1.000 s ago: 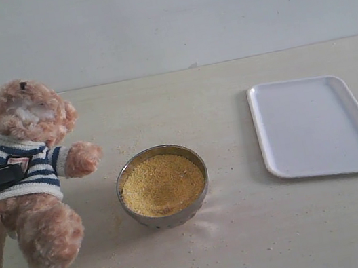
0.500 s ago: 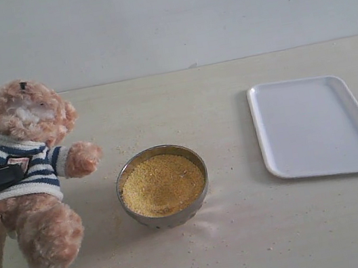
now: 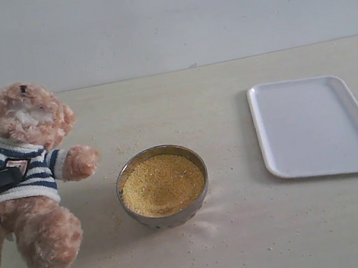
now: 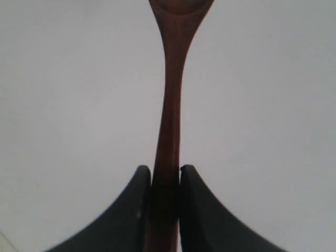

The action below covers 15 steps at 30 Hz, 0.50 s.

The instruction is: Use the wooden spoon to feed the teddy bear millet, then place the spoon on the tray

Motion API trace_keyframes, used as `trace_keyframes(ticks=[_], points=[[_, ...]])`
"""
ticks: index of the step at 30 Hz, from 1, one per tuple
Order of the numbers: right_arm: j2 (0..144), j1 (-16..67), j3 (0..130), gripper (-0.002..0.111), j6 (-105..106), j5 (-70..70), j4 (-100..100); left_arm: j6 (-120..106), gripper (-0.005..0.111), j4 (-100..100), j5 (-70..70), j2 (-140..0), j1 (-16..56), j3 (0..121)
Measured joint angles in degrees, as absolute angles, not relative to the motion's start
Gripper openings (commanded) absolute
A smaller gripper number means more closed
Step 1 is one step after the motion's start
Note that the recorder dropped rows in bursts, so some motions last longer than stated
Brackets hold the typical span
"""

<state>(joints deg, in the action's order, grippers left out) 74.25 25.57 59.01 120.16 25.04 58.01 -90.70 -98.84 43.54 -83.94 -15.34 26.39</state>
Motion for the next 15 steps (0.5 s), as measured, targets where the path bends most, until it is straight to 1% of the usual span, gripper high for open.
trace_keyframes(ticks=[3,6,13,15], points=[[75.37,25.77,59.01,0.000,121.26,21.12,58.51,-91.16,0.005,-98.84,42.32,-83.94,-15.34,26.39],[76.30,25.80,56.78,0.000,121.38,20.08,52.59,-91.72,0.005,-98.84,42.24,-83.94,-15.34,26.39],[76.54,25.80,43.45,0.000,121.38,18.42,34.59,-92.20,0.005,-98.84,42.11,-83.94,-15.34,26.39],[76.65,25.90,40.15,0.000,121.38,19.48,33.12,-92.20,0.005,-98.84,42.11,-83.94,-15.34,26.39]])
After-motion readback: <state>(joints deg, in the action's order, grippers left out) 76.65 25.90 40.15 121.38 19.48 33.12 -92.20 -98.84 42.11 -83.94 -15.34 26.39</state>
